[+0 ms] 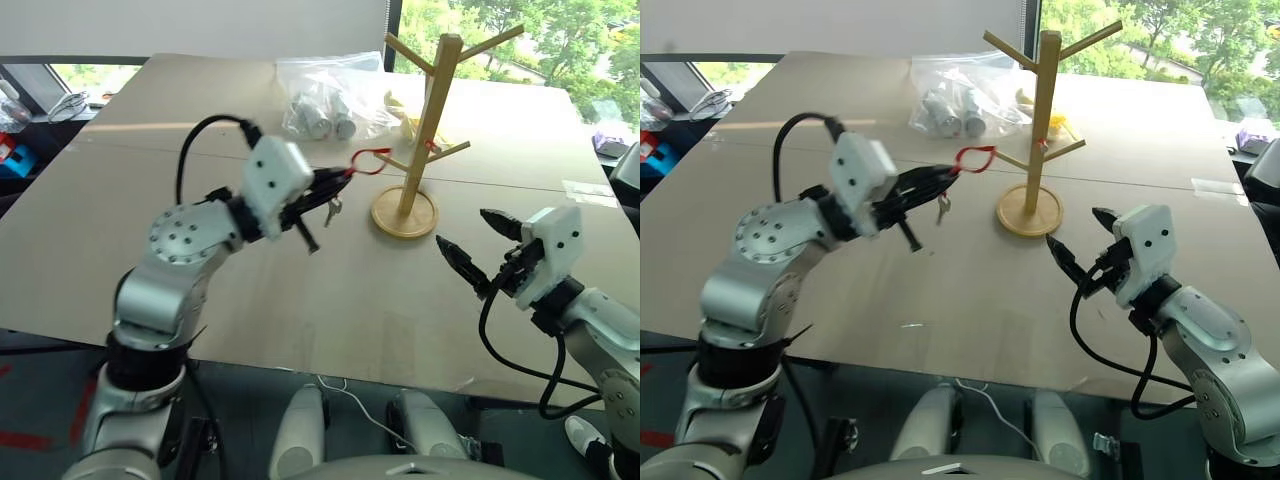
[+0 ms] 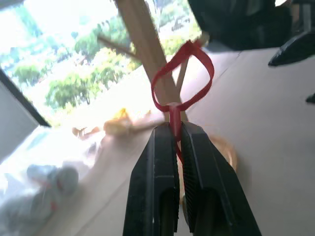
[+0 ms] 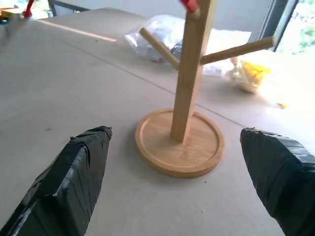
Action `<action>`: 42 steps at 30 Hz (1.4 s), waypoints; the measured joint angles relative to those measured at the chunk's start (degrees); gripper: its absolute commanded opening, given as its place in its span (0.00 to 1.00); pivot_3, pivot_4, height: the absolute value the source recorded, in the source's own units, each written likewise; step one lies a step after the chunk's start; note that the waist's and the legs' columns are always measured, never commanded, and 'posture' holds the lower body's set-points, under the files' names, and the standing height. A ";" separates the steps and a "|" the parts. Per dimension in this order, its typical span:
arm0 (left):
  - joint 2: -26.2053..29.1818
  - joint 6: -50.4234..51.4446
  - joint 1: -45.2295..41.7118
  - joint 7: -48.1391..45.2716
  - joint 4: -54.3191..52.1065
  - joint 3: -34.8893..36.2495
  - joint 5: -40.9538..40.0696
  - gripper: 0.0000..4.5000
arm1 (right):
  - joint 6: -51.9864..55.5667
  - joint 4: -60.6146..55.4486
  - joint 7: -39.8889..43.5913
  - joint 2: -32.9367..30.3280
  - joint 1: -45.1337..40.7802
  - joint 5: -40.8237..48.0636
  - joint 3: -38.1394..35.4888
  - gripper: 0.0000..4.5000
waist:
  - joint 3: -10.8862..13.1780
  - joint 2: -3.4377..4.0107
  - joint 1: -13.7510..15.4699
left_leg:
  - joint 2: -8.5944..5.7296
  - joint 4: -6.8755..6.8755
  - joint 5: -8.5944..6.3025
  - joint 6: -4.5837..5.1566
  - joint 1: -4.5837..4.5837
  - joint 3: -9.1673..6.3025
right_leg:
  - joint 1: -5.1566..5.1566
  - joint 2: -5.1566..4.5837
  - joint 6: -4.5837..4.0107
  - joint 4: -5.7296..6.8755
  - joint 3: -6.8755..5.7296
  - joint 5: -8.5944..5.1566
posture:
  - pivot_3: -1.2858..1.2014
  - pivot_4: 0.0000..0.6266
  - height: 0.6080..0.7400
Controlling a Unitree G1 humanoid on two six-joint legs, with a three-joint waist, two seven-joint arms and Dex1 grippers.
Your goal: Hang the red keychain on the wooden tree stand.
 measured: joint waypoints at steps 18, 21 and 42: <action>-8.20 -26.27 -6.27 1.36 23.08 -8.76 15.48 0.01 | 5.47 -8.13 -13.77 0.55 -1.77 8.74 -1.50 1.00 | -0.01 0.04 -0.61 | -0.01 -0.06 0.00 0.01 -0.05 -0.05 | 0.00 -0.01 -0.01 -0.02 -0.07 -0.01 | 0.52 0.24 1.00; -8.08 -27.91 -6.97 1.90 25.49 -8.80 18.10 0.01 | 5.24 -8.13 -14.43 -0.12 -0.32 9.48 -1.55 1.00 | -0.01 0.04 -0.64 | -0.01 -0.06 0.00 0.01 -0.05 -0.05 | 0.00 -0.01 -0.01 -0.02 -0.07 -0.01 | 0.52 0.24 1.00; 12.42 11.78 -3.85 -16.20 22.05 10.63 -7.71 0.99 | 0.70 12.92 9.51 -17.30 -7.42 10.58 -2.15 1.00 | 0.04 0.06 -1.08 | 0.03 -0.09 0.00 0.01 -0.01 -0.06 | -0.03 0.01 0.00 -0.02 -0.10 -0.02 | 0.52 0.24 1.00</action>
